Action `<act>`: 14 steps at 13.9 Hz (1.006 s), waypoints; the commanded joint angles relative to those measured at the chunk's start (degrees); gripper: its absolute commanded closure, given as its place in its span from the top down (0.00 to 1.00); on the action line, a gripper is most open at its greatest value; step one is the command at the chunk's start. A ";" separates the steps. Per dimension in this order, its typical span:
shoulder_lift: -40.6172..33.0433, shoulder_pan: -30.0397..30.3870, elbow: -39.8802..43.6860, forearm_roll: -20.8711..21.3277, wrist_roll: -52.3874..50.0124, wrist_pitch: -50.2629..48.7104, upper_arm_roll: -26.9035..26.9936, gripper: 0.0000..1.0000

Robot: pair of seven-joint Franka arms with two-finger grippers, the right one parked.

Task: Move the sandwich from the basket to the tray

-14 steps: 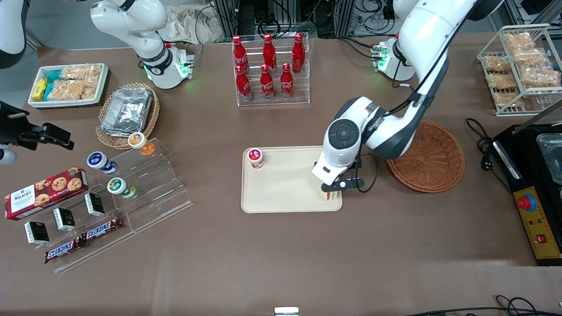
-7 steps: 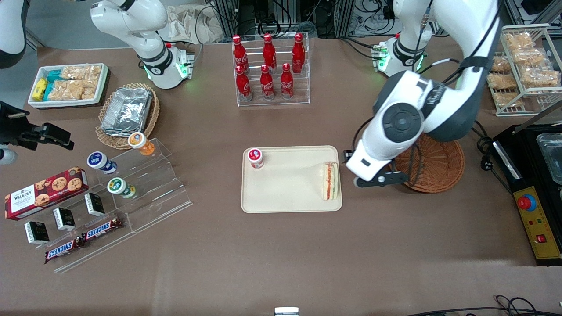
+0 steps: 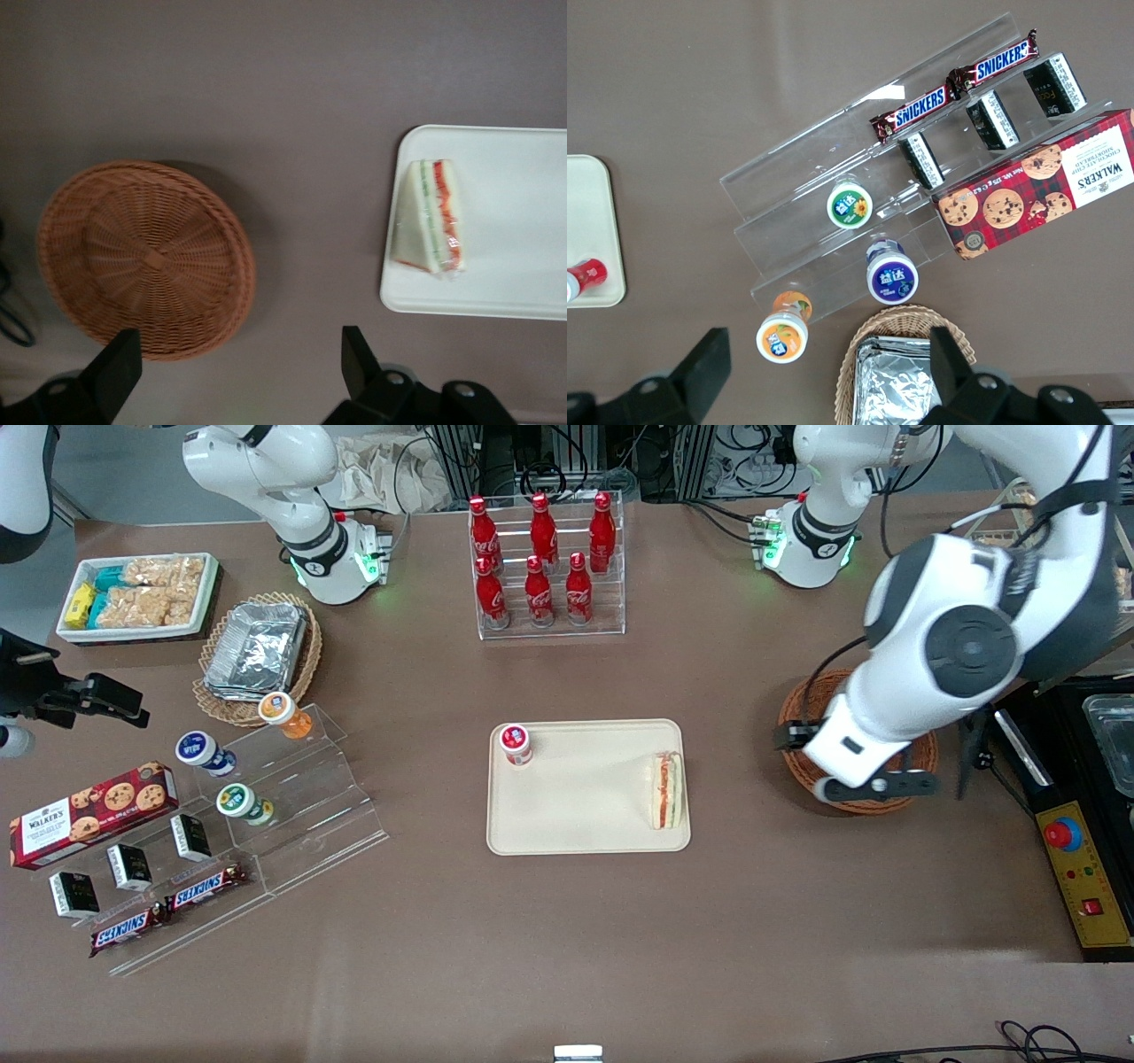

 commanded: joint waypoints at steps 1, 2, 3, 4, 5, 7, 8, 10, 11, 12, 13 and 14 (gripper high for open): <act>-3.66 5.24 -0.79 -0.10 8.07 -3.44 -0.32 1.00; -4.54 6.91 -0.70 -0.10 9.83 -4.32 -0.32 1.00; -5.50 8.32 -0.70 -0.01 12.02 -4.59 -0.32 1.00; -6.21 9.98 -0.61 -0.10 14.39 -4.68 -0.32 1.00; -6.83 11.57 -0.35 -0.18 15.81 -4.59 -0.32 1.00; -7.53 11.59 1.57 -0.97 16.09 -4.16 3.34 1.00; -7.62 11.06 2.89 -1.06 16.35 -3.98 5.46 1.00; -7.54 10.35 5.18 -0.80 16.96 -3.89 5.92 1.00; -7.54 10.35 5.28 -0.80 16.96 -3.80 5.92 1.00; -7.45 10.35 5.28 -0.89 16.96 -3.80 5.92 1.00; -7.36 10.35 5.28 -1.06 16.96 -3.80 5.83 1.00; -7.27 10.44 5.37 -1.15 16.79 -3.80 5.66 1.00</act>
